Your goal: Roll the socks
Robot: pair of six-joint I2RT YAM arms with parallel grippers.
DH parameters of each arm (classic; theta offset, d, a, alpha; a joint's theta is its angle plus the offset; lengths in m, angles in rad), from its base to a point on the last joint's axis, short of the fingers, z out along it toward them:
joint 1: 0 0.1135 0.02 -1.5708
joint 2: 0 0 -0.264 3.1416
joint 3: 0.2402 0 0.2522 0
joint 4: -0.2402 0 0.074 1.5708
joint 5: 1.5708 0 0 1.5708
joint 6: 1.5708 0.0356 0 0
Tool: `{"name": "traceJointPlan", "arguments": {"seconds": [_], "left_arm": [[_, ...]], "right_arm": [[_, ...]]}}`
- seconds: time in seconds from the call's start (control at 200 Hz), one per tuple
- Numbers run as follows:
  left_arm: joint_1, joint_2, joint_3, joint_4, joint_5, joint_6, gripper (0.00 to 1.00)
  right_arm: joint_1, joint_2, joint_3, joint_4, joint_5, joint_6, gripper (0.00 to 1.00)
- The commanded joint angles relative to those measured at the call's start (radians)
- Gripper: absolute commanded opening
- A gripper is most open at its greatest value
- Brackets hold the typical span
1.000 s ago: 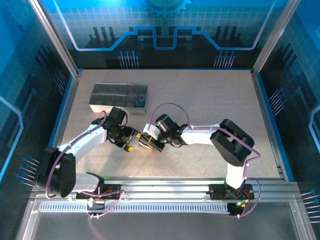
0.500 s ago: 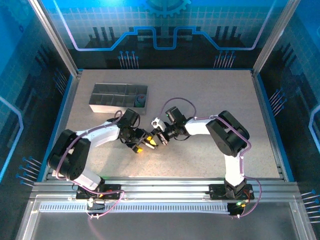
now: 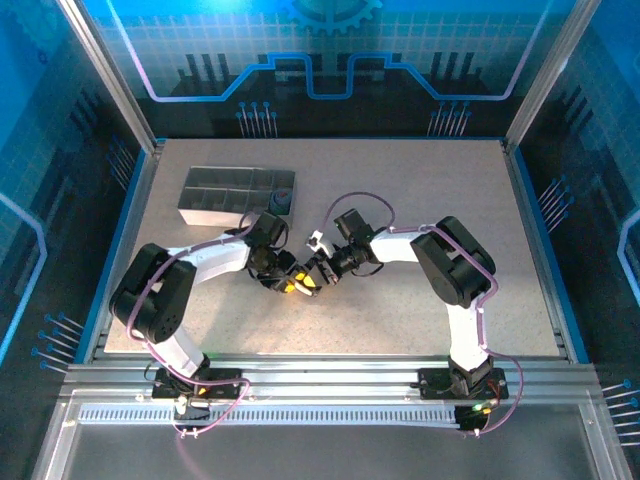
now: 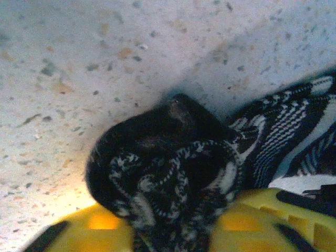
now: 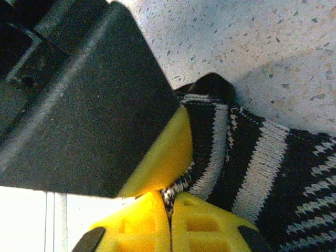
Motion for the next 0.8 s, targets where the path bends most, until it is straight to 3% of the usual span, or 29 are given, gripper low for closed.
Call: {"name": "traceJointPlan", "arguments": {"seconds": [0.0, 0.065, 0.135, 0.225, 0.425, 0.63, 0.795], "left_arm": [[-0.017, 0.085, -0.059, -0.192, -0.144, 0.015, 0.11], [-0.018, 0.071, -0.062, -0.231, -0.15, 0.011, 0.0], [-0.018, 0.043, -0.071, -0.263, -0.155, -0.003, 0.0], [-0.02, 0.015, -0.074, -0.273, -0.134, -0.022, 0.0], [-0.027, 0.055, 0.005, -0.339, -0.107, -0.007, 0.0], [-0.028, 0.103, 0.067, -0.388, -0.094, 0.019, 0.0], [-0.028, 0.12, 0.083, -0.392, -0.081, 0.019, 0.0]], "right_arm": [[0.015, -0.013, -0.081, -0.197, 0.272, -0.066, 0.2], [0.05, -0.129, -0.129, -0.127, 0.363, -0.105, 0.3], [0.113, -0.281, -0.208, -0.021, 0.534, -0.138, 0.38], [0.264, -0.452, -0.348, 0.127, 0.821, -0.188, 0.5], [0.513, -0.455, -0.364, 0.174, 1.221, -0.206, 0.54], [0.587, -0.329, -0.235, 0.165, 1.387, -0.289, 0.54], [0.591, -0.262, -0.176, 0.187, 1.426, -0.354, 0.55]]}}
